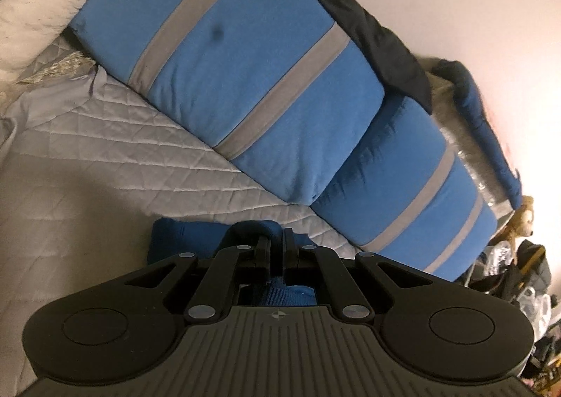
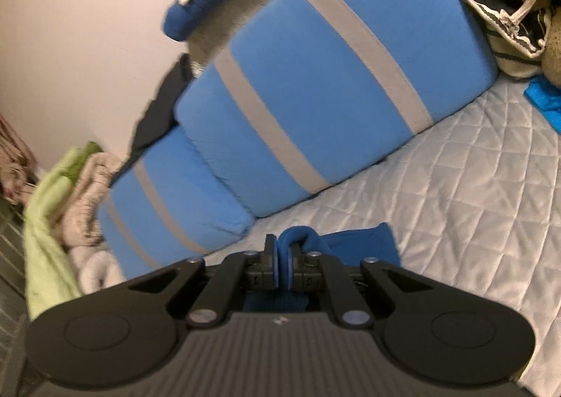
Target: Fold clothes
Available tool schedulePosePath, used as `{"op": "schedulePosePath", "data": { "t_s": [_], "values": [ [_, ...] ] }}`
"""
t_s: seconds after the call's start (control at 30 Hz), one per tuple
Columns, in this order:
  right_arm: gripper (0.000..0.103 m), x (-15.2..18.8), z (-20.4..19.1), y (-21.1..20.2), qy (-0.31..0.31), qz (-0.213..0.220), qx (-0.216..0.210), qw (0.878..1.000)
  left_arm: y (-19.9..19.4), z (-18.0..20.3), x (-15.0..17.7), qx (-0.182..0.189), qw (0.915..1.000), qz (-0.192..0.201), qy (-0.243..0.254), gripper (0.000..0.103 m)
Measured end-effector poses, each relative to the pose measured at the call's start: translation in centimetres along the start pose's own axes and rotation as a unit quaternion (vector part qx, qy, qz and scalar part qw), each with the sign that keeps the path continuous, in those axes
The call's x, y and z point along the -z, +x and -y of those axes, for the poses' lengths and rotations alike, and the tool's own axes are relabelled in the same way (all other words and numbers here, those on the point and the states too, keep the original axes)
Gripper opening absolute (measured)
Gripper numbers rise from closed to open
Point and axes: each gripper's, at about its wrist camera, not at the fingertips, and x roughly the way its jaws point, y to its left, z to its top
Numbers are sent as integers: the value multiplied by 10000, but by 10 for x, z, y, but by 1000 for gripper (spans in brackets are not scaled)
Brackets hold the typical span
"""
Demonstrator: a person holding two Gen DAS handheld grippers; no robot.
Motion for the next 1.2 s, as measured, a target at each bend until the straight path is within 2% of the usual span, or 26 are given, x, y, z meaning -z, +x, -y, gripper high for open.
{"op": "schedulePosePath", "data": {
  "t_s": [0.23,0.53,0.83,1.0,1.07,1.1,1.13,1.17,1.2],
  "values": [
    [5,1,18,43,61,-202,441,9988,40,-8,6,-357,9992,-154,32,5],
    [5,3,42,88,127,-369,733,9965,82,-33,6,-530,9979,-361,-109,6],
    [5,12,65,121,234,-459,926,9944,112,-47,3,-541,9970,-539,-132,6],
    [8,15,71,129,225,-507,953,9939,127,-62,6,-559,9946,-772,-423,7],
    [13,16,71,130,188,-546,901,9943,131,-69,8,-517,9933,-850,-581,10],
    [22,16,71,131,169,-565,875,9944,131,-71,9,-451,9931,-861,-659,13],
    [40,16,71,131,151,-585,849,9946,130,-74,9,-371,9929,-865,-732,20],
    [50,16,72,131,163,-610,803,9948,128,-75,9,-255,9929,-850,-788,29],
    [54,16,71,129,194,-640,745,9950,127,-76,10,-153,9929,-835,-837,33]
  ]
}}
